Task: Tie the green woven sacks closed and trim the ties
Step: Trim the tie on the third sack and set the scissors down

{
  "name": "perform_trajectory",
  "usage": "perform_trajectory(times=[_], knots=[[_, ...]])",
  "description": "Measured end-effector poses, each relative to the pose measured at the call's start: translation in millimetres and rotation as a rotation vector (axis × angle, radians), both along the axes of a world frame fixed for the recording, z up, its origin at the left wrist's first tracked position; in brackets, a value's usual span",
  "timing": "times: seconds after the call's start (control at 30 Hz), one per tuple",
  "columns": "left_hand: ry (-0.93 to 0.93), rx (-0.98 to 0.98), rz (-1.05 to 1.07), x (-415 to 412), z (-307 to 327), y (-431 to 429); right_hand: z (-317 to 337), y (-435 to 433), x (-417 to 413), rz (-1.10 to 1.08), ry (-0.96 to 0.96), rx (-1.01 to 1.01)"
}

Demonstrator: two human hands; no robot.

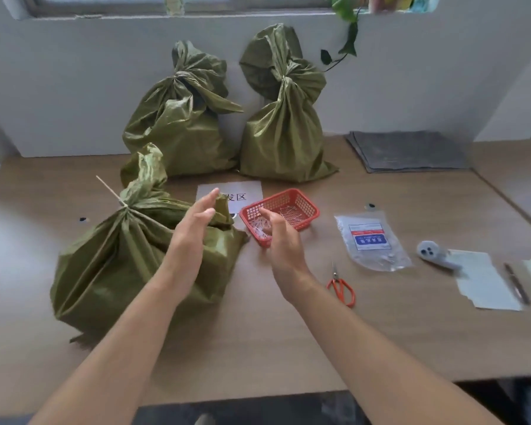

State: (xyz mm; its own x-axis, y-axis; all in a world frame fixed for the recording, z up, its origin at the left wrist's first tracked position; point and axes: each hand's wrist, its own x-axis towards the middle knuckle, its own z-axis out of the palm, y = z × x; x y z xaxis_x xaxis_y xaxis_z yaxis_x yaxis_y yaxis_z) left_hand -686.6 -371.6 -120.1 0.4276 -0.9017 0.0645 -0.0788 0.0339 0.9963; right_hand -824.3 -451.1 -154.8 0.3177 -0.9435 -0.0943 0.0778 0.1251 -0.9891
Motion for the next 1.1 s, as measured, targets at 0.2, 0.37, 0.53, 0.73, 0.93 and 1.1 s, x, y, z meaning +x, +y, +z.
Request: perform_trajectory(times=[0.2, 0.37, 0.53, 0.73, 0.93, 1.1], knots=[[-0.02, 0.069, -0.08, -47, -39, -33, -32, -15, -55, -0.094, 0.099, 0.03], [0.018, 0.173, -0.167, -75, -76, -60, -65, -32, -86, -0.17, 0.189, 0.05], [0.038, 0.271, -0.238, -104, -112, -86, -102, -49, -116, -0.259, 0.235, 0.128], [0.049, 0.374, -0.273, -124, -155, -116, -156, -70, -146, -0.31, 0.364, 0.23], [0.098, 0.45, -0.29, -146, -200, -141, -215, -86, -163, -0.332, 0.5, 0.261], [0.147, 0.503, -0.283, -158, -241, -154, -262, -100, -166, -0.249, 0.713, 0.147]])
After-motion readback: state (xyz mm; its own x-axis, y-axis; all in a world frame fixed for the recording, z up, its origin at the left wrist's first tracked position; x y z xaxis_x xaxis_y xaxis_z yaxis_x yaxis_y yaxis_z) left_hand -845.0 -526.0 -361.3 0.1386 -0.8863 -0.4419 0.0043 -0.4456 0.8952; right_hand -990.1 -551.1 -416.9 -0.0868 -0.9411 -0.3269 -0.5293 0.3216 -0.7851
